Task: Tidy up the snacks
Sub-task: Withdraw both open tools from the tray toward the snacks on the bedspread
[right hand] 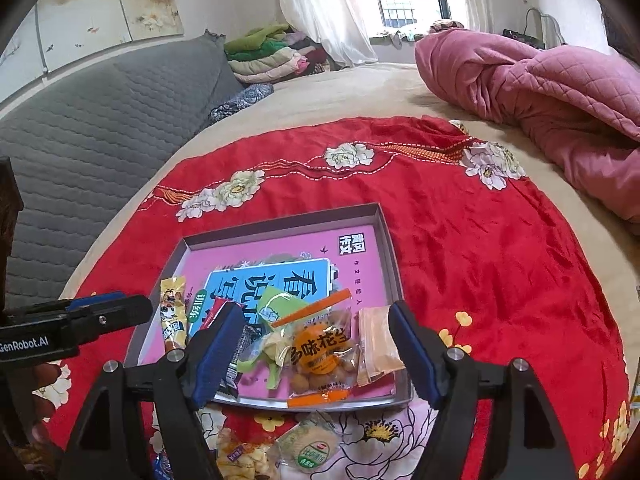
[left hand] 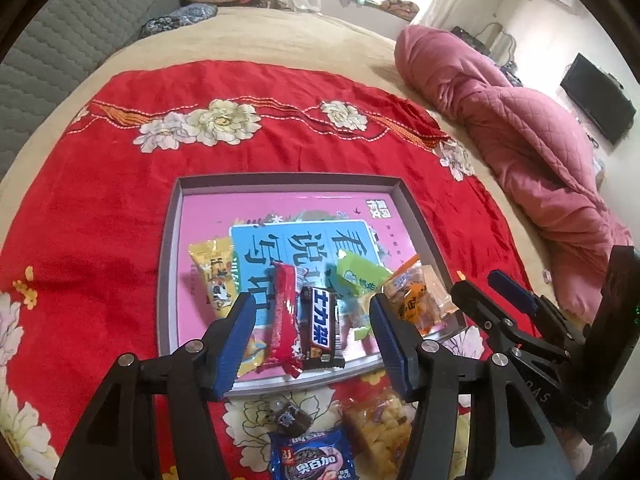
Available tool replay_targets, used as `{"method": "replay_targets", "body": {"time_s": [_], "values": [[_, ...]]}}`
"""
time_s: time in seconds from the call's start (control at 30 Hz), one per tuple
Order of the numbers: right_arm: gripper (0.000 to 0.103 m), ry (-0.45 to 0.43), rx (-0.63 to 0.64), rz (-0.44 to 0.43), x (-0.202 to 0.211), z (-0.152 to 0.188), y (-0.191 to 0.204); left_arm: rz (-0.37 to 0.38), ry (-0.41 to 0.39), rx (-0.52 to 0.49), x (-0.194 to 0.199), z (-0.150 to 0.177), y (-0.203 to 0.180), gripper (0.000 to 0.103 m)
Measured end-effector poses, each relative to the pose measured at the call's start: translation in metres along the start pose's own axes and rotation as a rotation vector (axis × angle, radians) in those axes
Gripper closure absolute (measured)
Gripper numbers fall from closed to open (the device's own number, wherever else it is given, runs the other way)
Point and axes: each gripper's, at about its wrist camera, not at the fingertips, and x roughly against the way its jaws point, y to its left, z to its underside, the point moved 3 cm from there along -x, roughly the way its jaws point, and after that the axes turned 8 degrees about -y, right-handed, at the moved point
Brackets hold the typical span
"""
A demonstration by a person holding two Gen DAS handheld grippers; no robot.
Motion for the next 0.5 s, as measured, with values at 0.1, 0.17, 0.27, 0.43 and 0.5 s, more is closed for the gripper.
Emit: {"method": "replay_targets", "body": {"time_s": [0.1,0.17,0.27,0.43,0.5], "values": [[0.028,-0.001,-0.002,0.002,0.000,-0.001,0.000,-0.005,0.000,0.005,0.002,-0.001,0.002,0.042],[0.028,-0.004,-0.002,0.001,0.001,-0.001,0.000,-0.008,-0.003,0.007,0.004,0.000,0.004,0.042],[0.028,-0.008,0.006,0.003,0.004,-0.002,0.001,-0.011,-0.006,0.009,0.008,0.001,0.005,0.042],[0.027,-0.012,0.004,-0.004,0.008,-0.002,0.003,-0.018,-0.009,0.011,0.013,0.002,0.008,0.042],[0.027,-0.017,-0.013,-0.018,0.010,-0.002,0.003,-0.021,-0.013,0.010,0.015,0.002,0.009,0.042]]}}
